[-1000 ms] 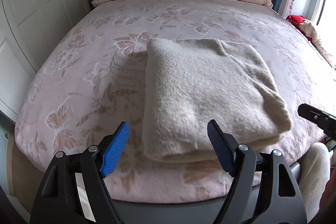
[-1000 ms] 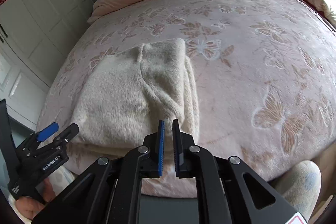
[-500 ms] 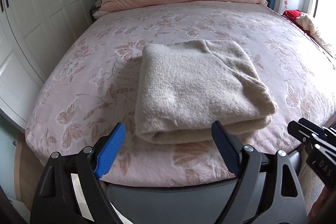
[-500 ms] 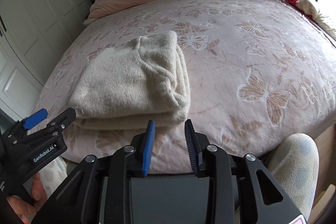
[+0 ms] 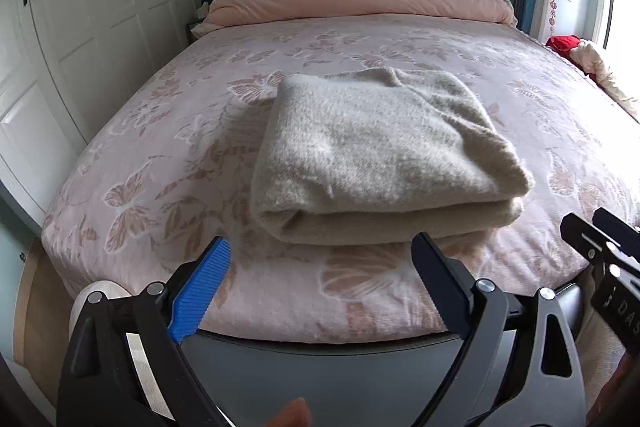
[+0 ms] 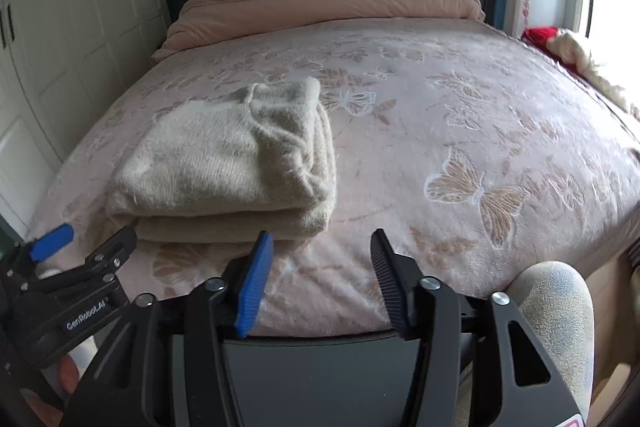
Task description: Fold small clothes
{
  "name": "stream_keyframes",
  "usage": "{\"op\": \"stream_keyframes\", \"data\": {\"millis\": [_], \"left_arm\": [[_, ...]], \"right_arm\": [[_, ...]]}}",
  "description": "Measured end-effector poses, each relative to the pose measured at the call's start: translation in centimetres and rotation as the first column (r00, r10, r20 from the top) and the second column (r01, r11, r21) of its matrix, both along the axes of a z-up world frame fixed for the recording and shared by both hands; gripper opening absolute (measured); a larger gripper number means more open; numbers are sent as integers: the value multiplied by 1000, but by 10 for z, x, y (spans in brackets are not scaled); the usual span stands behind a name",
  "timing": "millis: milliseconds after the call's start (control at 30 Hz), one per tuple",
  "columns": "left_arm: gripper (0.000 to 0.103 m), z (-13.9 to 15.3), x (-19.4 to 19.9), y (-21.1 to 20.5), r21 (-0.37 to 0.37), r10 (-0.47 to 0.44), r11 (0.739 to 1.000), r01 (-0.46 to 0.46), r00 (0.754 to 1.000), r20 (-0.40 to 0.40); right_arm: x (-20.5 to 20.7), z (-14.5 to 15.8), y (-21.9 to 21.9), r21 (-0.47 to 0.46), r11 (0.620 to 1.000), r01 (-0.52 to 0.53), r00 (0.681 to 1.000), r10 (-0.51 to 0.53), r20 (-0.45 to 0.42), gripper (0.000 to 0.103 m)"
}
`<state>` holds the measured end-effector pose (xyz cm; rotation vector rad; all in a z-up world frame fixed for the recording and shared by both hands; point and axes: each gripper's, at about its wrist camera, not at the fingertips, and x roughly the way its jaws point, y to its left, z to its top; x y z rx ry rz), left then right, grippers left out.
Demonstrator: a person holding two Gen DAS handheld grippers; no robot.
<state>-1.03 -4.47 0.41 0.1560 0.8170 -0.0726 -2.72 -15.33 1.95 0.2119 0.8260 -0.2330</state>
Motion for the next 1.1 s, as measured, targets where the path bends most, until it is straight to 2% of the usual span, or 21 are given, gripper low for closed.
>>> {"op": "stream_keyframes", "data": {"millis": [133, 333, 600, 800, 1100], "left_arm": [[90, -7, -1, 0, 1, 5, 1000, -5, 1000, -9], [90, -10, -4, -1, 3, 7, 1000, -7, 1000, -12], [89, -7, -9, -8, 15, -6, 1000, 6, 1000, 13], [89, -8, -8, -10, 0, -17, 1000, 17, 1000, -6], [89, -12, -7, -7, 12, 14, 1000, -14, 1000, -4]], "right_arm": [[4, -11, 7, 18, 1000, -21, 999, 22, -41, 53], [3, -17, 5, 27, 1000, 1, 998, 1, -61, 56], [3, -16, 10, 21, 1000, -10, 998, 11, -56, 58], [2, -16, 11, 24, 1000, -9, 998, 10, -55, 58], [2, -15, 13, 22, 1000, -9, 998, 10, -57, 59]]}}
